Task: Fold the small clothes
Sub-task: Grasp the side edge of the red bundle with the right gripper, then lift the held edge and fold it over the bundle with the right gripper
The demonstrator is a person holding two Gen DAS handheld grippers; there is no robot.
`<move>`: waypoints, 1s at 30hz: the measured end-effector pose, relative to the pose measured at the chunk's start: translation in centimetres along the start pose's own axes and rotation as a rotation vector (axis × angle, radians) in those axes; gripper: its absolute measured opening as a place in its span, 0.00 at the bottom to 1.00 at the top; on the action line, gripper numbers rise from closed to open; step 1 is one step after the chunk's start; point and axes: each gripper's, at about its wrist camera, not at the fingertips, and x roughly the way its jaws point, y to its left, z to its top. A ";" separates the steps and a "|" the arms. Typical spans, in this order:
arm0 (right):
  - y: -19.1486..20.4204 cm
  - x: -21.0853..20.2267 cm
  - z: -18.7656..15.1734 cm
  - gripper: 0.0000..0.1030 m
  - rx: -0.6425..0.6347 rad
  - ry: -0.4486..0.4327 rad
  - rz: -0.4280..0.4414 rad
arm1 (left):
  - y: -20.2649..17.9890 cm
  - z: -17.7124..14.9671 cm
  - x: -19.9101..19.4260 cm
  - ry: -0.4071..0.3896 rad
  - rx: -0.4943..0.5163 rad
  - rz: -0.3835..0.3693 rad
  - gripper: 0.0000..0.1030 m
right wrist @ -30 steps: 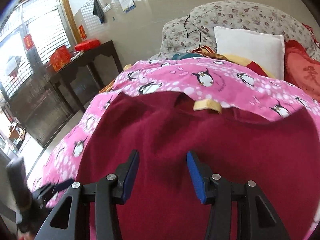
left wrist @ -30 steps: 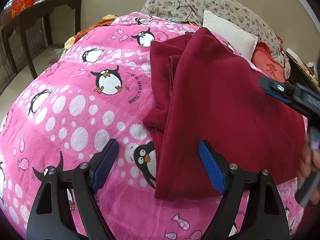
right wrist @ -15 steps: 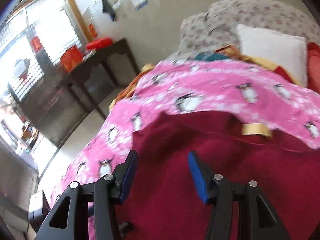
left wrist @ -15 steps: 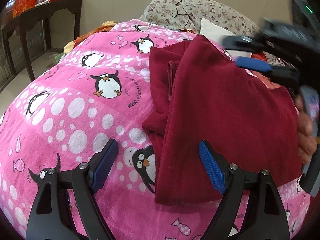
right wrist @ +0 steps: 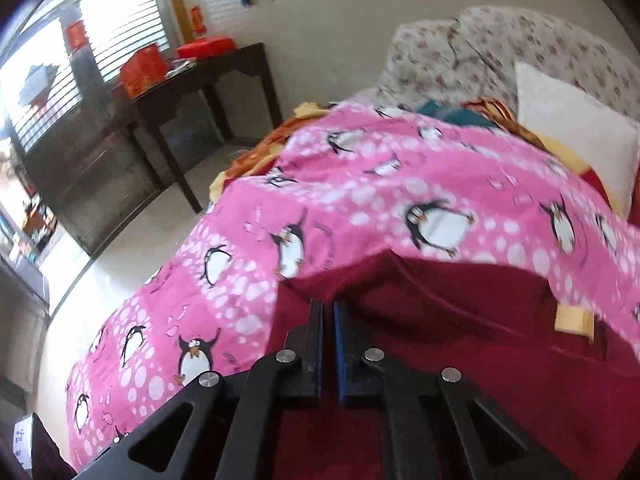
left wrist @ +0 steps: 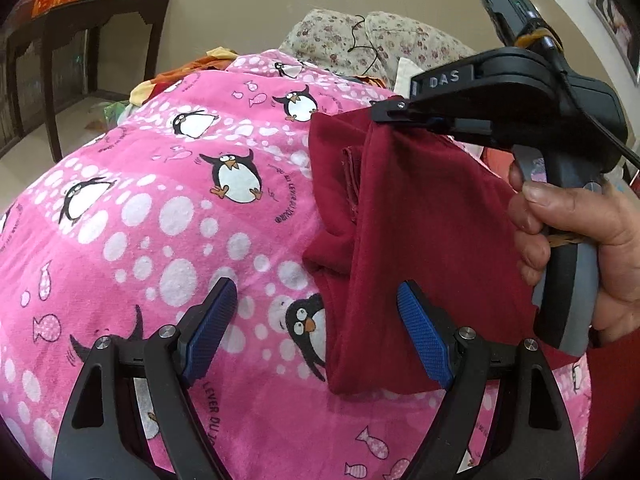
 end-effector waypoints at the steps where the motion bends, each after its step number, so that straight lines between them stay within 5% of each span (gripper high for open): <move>1: 0.2 0.7 0.0 0.04 -0.006 0.012 -0.003 | 0.0 0.0 0.1 0.004 0.000 -0.001 0.80; 7: 0.7 1.2 -0.4 0.10 -0.035 0.057 -0.036 | 0.7 0.1 0.1 0.006 -0.026 -0.037 0.80; 10: 2.0 0.1 -0.6 0.56 -0.076 0.089 -0.064 | 0.8 0.1 -0.1 0.002 -0.031 -0.051 0.80; 11: 2.4 0.2 -0.8 0.61 -0.091 0.107 -0.105 | 0.8 0.0 -0.2 0.001 -0.030 -0.054 0.80; 16: 3.8 1.9 -1.1 0.61 -0.118 0.172 -0.179 | 1.4 -0.5 -1.1 -0.007 -0.041 -0.091 0.80; 22: 4.9 5.4 -1.5 0.81 -0.198 0.231 -0.260 | 1.9 -0.6 -1.0 0.002 -0.068 -0.111 0.80; 24: 4.9 5.3 -2.0 0.80 -0.213 0.177 -0.279 | 1.8 -0.6 -1.0 0.000 -0.067 -0.111 0.80; 26: 4.5 4.5 -2.3 0.56 -0.212 0.122 -0.306 | 1.8 -0.7 -1.1 -0.003 -0.065 -0.110 0.80; 27: 4.1 3.9 -2.4 0.52 -0.199 0.109 -0.283 | 1.8 -0.7 -1.1 -0.004 -0.065 -0.109 0.80; 29: 2.4 2.1 -2.3 0.28 -0.122 0.083 -0.191 | 1.6 -0.8 -1.2 -0.013 -0.064 -0.108 0.80; 30: 1.6 1.2 -2.1 0.25 -0.081 0.072 -0.135 | 1.5 -0.8 -1.1 -0.017 -0.065 -0.107 0.80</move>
